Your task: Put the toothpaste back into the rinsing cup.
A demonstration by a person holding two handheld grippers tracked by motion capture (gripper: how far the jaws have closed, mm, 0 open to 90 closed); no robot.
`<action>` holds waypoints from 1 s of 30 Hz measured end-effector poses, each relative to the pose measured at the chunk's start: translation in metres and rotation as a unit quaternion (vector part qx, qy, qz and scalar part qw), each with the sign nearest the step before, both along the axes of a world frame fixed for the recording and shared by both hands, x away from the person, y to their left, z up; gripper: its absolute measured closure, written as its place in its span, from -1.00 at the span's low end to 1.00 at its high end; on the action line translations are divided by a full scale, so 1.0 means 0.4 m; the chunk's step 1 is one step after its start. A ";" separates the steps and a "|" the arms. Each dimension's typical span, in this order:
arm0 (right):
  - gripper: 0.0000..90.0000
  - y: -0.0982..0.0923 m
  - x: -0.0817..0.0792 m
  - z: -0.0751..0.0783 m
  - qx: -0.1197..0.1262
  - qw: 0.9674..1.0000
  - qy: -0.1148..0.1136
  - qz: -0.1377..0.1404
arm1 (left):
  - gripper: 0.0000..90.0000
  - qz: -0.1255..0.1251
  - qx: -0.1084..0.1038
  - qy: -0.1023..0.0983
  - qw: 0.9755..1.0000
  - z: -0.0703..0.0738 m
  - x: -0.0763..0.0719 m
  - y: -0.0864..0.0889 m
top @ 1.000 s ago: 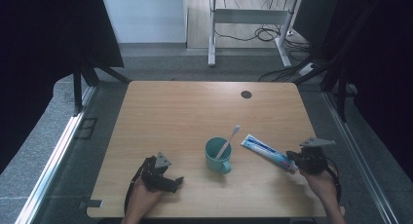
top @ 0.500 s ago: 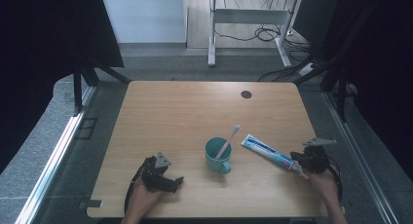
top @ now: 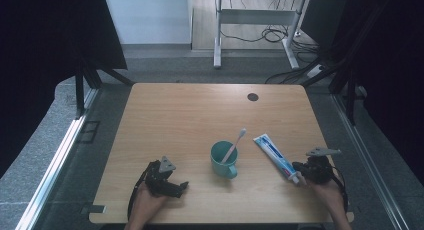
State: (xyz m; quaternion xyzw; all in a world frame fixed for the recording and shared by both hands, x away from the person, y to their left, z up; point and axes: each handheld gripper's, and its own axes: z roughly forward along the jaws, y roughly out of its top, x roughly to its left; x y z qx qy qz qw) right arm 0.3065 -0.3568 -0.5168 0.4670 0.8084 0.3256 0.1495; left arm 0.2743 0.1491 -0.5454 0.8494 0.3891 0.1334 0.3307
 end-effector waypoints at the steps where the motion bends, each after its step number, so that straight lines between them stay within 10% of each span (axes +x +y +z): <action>1: 0.93 0.002 -0.003 -0.001 -0.002 1.000 0.000 0.001 | -1.00 0.000 0.000 0.000 1.000 0.000 0.000 0.000; 13: 0.42 -0.005 0.004 0.034 -0.007 1.000 0.018 -0.008 | -1.00 0.000 0.000 0.000 1.000 0.000 0.000 0.000; 30: -0.29 0.023 0.055 0.093 -0.014 0.994 0.112 0.004 | -1.00 0.000 0.000 0.000 1.000 0.000 0.000 0.000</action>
